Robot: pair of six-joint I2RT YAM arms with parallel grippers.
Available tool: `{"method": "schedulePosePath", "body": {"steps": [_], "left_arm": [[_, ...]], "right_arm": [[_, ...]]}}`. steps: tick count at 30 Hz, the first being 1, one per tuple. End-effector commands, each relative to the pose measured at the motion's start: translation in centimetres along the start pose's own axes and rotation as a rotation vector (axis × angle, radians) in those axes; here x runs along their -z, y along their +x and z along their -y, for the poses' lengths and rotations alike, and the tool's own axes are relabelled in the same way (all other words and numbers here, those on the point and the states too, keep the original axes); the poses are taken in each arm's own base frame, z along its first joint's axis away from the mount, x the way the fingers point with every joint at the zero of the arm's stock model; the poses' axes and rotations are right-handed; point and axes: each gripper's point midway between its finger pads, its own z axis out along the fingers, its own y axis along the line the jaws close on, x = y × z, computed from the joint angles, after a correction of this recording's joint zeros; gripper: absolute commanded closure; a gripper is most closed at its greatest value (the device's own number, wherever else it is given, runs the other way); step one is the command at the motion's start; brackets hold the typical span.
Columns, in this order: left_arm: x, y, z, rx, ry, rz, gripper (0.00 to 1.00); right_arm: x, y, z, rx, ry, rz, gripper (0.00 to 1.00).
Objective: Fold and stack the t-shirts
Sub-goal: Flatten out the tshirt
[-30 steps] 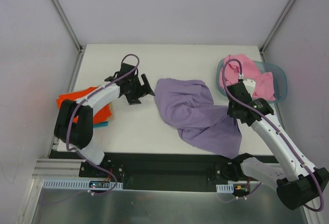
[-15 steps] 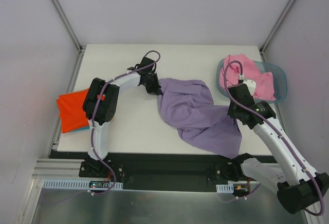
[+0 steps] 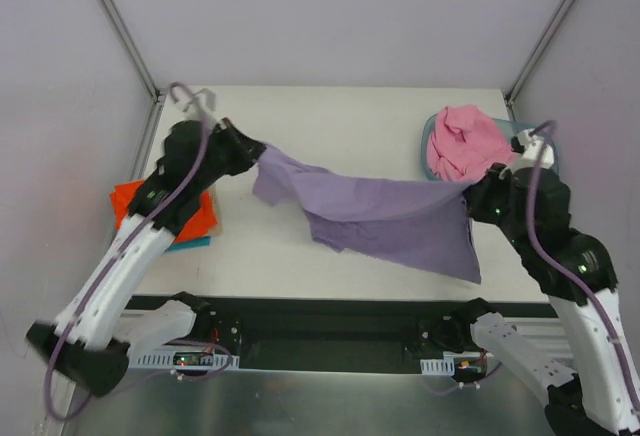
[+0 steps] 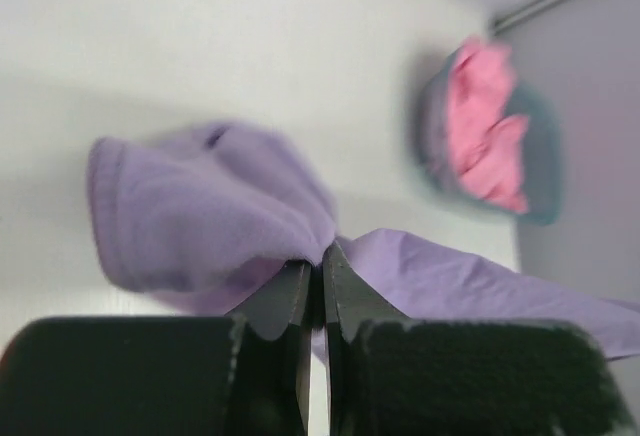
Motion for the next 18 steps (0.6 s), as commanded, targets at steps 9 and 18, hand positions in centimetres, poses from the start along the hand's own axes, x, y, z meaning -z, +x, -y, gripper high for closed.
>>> {"method": "schedulePosePath", "body": {"steps": [9, 18], "left_arm": [[25.6, -8.9, 5.0, -0.018, 0.322, 0.61, 1.0], [23.8, -13.9, 4.8, -0.048, 0.137, 0.688, 1.0]], "right_arm": [[17.1, -9.5, -7.2, 0.008, -0.653, 0.376, 0.98], [11.8, -13.2, -6.4, -0.029, -0.419, 0.362, 0.97]]}}
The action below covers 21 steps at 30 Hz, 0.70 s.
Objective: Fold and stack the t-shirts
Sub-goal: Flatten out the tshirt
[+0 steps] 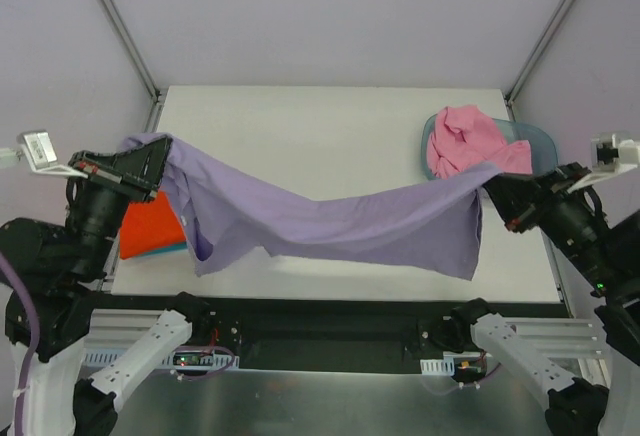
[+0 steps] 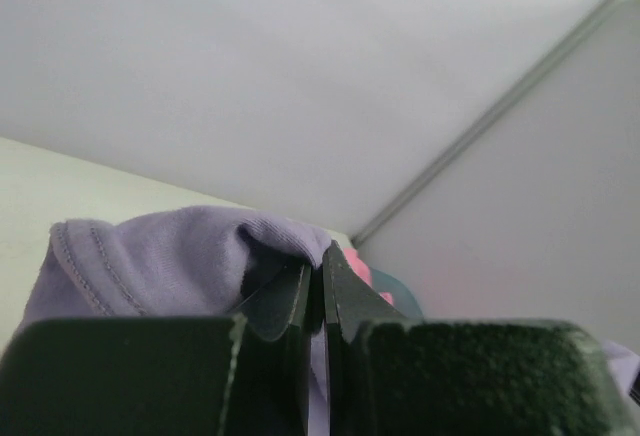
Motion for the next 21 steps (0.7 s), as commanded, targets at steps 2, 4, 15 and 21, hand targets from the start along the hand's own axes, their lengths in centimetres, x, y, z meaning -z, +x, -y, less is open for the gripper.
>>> {"method": "schedulePosePath", "body": {"steps": [2, 4, 15, 21], "left_arm": [[-7.7, 0.7, -5.8, -0.152, -0.328, 0.015, 1.0], [-10.3, 2.0, -8.0, -0.22, -0.428, -0.02, 1.0], [-25.0, 20.7, -24.2, -0.431, -0.705, -0.623, 0.01], [-20.1, 23.0, -24.7, -0.362, -0.742, -0.721, 0.01]], "right_arm": [[-5.9, -0.4, 6.2, 0.022, 0.325, -0.021, 0.97], [-9.1, 1.8, 10.4, 0.055, 0.524, -0.101, 0.96], [-25.4, 16.3, 21.2, 0.032, 0.663, -0.631, 0.18], [-23.2, 19.1, 19.5, 0.062, 0.627, -0.717, 0.03]]}}
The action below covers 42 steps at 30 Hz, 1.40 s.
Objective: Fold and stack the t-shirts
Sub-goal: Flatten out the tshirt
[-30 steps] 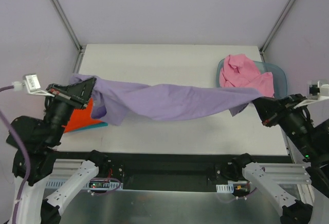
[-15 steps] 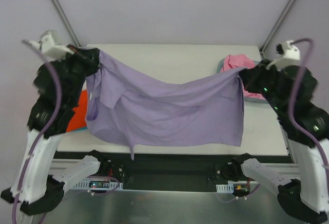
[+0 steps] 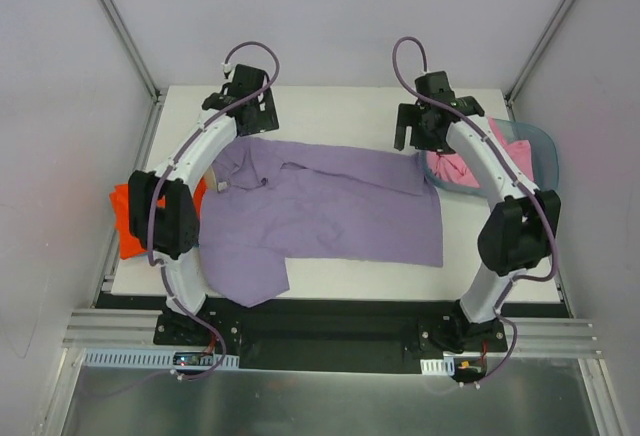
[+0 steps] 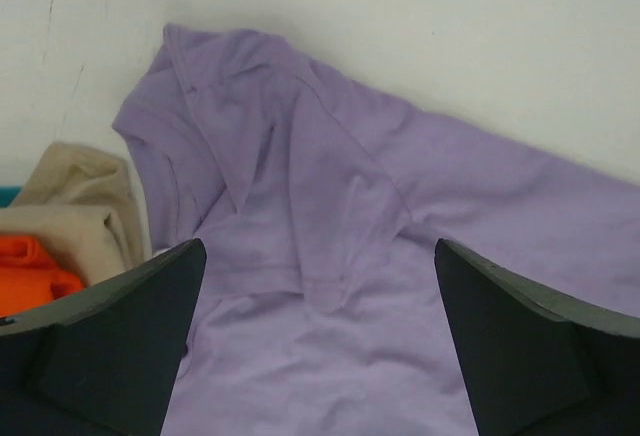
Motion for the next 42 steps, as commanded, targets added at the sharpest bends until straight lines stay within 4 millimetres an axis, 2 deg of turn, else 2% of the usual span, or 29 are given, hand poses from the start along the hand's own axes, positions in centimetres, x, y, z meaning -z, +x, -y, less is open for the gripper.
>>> {"method": "schedulePosePath", "body": {"steps": [1, 2, 3, 5, 6, 8, 9, 11, 12, 15, 21, 22, 29, 30, 32, 33, 34, 36, 37, 42], "left_arm": [[8.3, -1.4, -0.9, 0.077, 0.113, 0.092, 0.01], [8.5, -0.1, -1.0, 0.084, 0.13, 0.064, 0.01], [7.8, 2.7, -1.4, 0.1, 0.124, 0.0, 0.01], [8.3, 5.1, -1.2, 0.119, 0.162, -0.054, 0.01], [7.6, 7.8, -1.7, 0.132, 0.142, -0.115, 0.01], [7.6, 10.0, -2.0, 0.154, 0.14, -0.158, 0.01], [7.1, 12.3, -2.3, 0.167, 0.122, -0.206, 0.01], [7.3, 14.0, -2.3, 0.192, 0.124, -0.237, 0.01], [7.1, 16.1, -2.4, 0.182, 0.12, -0.279, 0.01], [7.1, 18.4, -2.3, 0.193, 0.142, -0.299, 0.01], [6.0, 20.3, -0.4, 0.213, 0.253, -0.321, 0.01], [5.4, 21.1, -0.3, 0.205, 0.246, -0.35, 0.01], [2.0, 22.8, 0.5, 0.166, 0.203, -0.449, 0.01], [1.6, 22.4, 0.8, 0.163, 0.205, -0.444, 0.01], [0.6, 22.9, 0.8, 0.145, 0.185, -0.466, 0.01], [0.2, 22.3, 1.2, 0.143, 0.188, -0.457, 0.01], [-0.5, 22.8, 1.3, 0.135, 0.177, -0.474, 0.01], [-1.1, 21.8, 2.1, 0.126, 0.196, -0.468, 0.01], [-1.6, 22.2, 2.3, 0.121, 0.195, -0.486, 0.01], [-3.3, 20.7, 4.3, 0.104, 0.232, -0.481, 0.01]], "right_arm": [[6.1, 0.0, -1.5, 0.018, -0.114, 0.14, 0.03], [7.5, 0.5, -1.8, 0.018, -0.154, 0.172, 0.03], [6.2, 3.0, -2.0, 0.034, -0.162, 0.137, 0.03], [6.5, 4.9, -2.0, 0.011, -0.192, 0.138, 0.03], [5.2, 6.8, -1.7, 0.007, -0.185, 0.1, 0.03], [4.6, 8.2, -1.5, 0.001, -0.184, 0.076, 0.03], [4.1, 8.8, -1.5, 0.001, -0.185, 0.061, 0.03], [3.1, 10.4, -1.6, 0.004, -0.183, 0.011, 0.03], [2.8, 10.8, -1.6, 0.003, -0.182, -0.003, 0.03], [1.4, 12.6, -1.7, 0.006, -0.17, -0.041, 0.03], [-1.8, 15.5, -1.4, 0.001, -0.119, -0.145, 0.03], [-2.6, 15.9, -1.0, -0.001, -0.084, -0.16, 0.03], [-5.5, 17.5, -0.7, 0.005, -0.022, -0.239, 0.03], [-5.8, 17.5, -0.6, 0.005, -0.016, -0.241, 0.03], [-6.7, 17.4, -0.5, 0.003, -0.003, -0.261, 0.03], [-7.0, 17.2, -0.5, 0.004, -0.005, -0.264, 0.03], [-7.5, 17.0, -0.6, 0.003, -0.002, -0.277, 0.03], [-8.0, 16.7, 0.1, -0.017, 0.014, -0.287, 0.03], [-8.5, 16.8, 0.2, -0.022, 0.017, -0.3, 0.03], [-9.3, 14.8, 1.4, -0.053, 0.036, -0.283, 0.03]]}}
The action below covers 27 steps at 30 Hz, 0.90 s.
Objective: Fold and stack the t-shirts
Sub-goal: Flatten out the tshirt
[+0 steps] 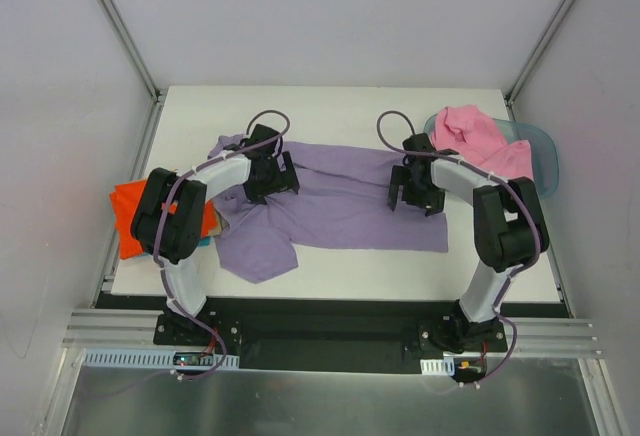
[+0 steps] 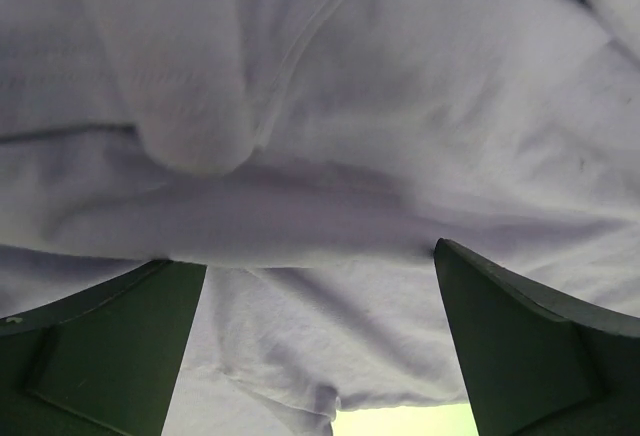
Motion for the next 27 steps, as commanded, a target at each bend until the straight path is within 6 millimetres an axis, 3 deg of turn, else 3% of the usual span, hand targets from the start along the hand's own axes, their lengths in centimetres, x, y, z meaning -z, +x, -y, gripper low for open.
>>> {"method": "schedulePosePath", "body": {"steps": [1, 9, 12, 14, 15, 17, 19, 20, 21, 22, 23, 24, 27], "left_arm": [[-2.5, -0.3, 0.7, -0.04, 0.019, -0.041, 0.01], [-2.8, -5.3, 4.9, -0.101, 0.117, 0.012, 0.01], [-1.5, -6.1, 6.6, -0.116, 0.178, 0.015, 0.01], [-0.7, -5.6, 6.7, -0.118, 0.195, 0.008, 0.01], [0.6, -5.7, 7.1, -0.124, 0.211, 0.03, 0.01], [1.3, -4.3, 6.0, -0.119, 0.198, 0.016, 0.01], [3.8, -4.1, 5.7, -0.11, 0.204, 0.059, 0.01], [3.7, -2.4, 4.3, -0.094, 0.178, 0.036, 0.01], [5.7, -2.4, 4.1, -0.088, 0.187, 0.083, 0.01], [6.3, -1.5, 3.6, -0.069, 0.185, 0.082, 0.01], [6.0, 0.7, 1.9, -0.053, 0.157, 0.05, 0.01], [7.9, 1.2, 1.8, -0.044, 0.182, 0.086, 0.01], [8.9, 5.2, -0.9, 0.027, 0.176, 0.075, 0.01]], "right_arm": [[-0.5, -2.0, 1.0, -0.034, 0.025, 0.015, 0.03], [0.5, -5.2, 0.8, -0.059, 0.007, 0.068, 0.03], [1.1, -5.4, 0.2, -0.045, -0.024, 0.076, 0.03], [1.9, -5.1, 0.0, -0.032, -0.039, 0.086, 0.03], [2.2, -5.0, -0.2, -0.025, -0.043, 0.093, 0.03], [3.0, -4.5, -0.6, 0.003, -0.053, 0.106, 0.03], [4.0, -4.2, -1.2, 0.021, -0.072, 0.13, 0.03], [4.2, -3.4, -1.7, 0.039, -0.079, 0.126, 0.03], [5.1, -3.3, -1.9, 0.042, -0.092, 0.147, 0.03], [5.6, -3.0, -2.2, 0.051, -0.1, 0.156, 0.03], [5.7, -2.2, -2.5, 0.065, -0.105, 0.153, 0.03], [6.6, -2.1, -2.6, 0.061, -0.119, 0.177, 0.03], [7.9, -0.9, -3.0, 0.067, -0.142, 0.2, 0.03]]}}
